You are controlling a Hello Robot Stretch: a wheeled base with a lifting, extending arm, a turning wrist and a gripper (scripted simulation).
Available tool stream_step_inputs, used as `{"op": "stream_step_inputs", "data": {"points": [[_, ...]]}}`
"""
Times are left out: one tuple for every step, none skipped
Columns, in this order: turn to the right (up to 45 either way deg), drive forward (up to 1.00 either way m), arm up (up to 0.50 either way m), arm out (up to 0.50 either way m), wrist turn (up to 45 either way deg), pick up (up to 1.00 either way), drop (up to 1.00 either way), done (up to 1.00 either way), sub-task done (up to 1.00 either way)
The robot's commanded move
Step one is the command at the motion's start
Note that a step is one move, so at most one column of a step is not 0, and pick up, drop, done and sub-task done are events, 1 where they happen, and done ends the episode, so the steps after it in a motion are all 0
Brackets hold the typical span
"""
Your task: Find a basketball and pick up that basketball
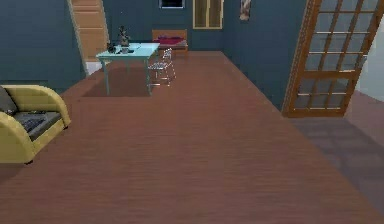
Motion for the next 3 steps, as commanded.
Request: {"op": "stream_step_inputs", "data": {"points": [[45.0,0.0,0.0,0.0,0.0,0.0,0.0,0.0,0.0],[39.0,0.0,0.0,0.0,0.0,0.0,0.0,0.0,0.0],[0.0,0.2,0.0,0.0,0.0,0.0,0.0,0.0,0.0]]}}
